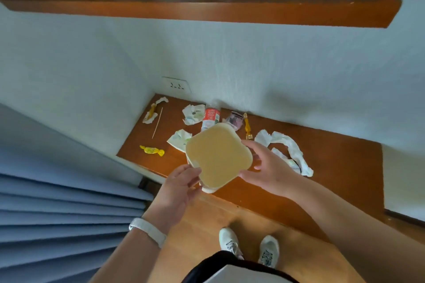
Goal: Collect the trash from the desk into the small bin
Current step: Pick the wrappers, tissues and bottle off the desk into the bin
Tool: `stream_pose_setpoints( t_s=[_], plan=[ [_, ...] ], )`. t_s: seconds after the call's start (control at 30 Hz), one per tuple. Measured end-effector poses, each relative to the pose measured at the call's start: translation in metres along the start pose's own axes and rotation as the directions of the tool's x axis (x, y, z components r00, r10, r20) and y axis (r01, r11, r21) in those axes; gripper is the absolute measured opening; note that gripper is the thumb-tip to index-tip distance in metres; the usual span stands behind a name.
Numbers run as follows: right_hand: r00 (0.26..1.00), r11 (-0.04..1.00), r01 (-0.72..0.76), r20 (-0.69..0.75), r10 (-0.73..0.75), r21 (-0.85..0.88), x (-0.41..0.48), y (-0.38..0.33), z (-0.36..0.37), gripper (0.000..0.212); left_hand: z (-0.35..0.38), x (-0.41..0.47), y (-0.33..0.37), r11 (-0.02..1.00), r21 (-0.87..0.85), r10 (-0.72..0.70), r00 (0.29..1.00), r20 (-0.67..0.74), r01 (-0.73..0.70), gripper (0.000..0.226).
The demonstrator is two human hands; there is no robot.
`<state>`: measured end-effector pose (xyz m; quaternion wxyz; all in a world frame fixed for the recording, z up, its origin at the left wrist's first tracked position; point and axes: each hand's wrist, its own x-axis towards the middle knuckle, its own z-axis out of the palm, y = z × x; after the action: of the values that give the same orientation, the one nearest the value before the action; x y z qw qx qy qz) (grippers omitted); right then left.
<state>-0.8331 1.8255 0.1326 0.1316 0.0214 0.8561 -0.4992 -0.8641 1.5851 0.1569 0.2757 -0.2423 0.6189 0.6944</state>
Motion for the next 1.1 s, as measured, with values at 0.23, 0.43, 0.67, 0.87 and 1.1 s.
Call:
stream_pose_setpoints(
  t_s=[0.23, 0.43, 0.67, 0.87, 1.1],
  plan=[
    [0.999, 0.999, -0.011, 0.049, 0.013, -0.04, 0.015, 0.005, 0.012, 0.078, -0.012, 0.013, -0.009, 0.999, -0.004, -0.032, 0.999, -0.019, 0.032, 0.011],
    [0.996, 0.993, -0.09, -0.019, 0.088, -0.079, 0.016, 0.01, 0.002, 0.074, -0.004, 0.03, -0.008, 0.998, 0.008, -0.068, 0.996, 0.063, 0.068, 0.014],
    [0.887, 0.936, -0.312, -0.302, 0.348, 0.163, 0.009, 0.043, -0.019, 0.039, 0.014, 0.05, -0.004, 0.994, 0.043, -0.102, 0.986, 0.135, 0.097, 0.017],
    [0.897, 0.839, -0.417, -0.308, 0.318, -0.35, 0.008, 0.107, -0.037, 0.039, 0.027, 0.052, -0.005, 0.992, 0.045, -0.119, 0.987, 0.111, 0.115, 0.022],
    [0.971, 0.719, -0.236, -0.136, 0.196, -0.653, 0.02, 0.137, -0.039, 0.049, 0.044, 0.047, 0.0, 0.995, 0.028, -0.094, 0.995, 0.042, 0.093, 0.03]
  ],
)
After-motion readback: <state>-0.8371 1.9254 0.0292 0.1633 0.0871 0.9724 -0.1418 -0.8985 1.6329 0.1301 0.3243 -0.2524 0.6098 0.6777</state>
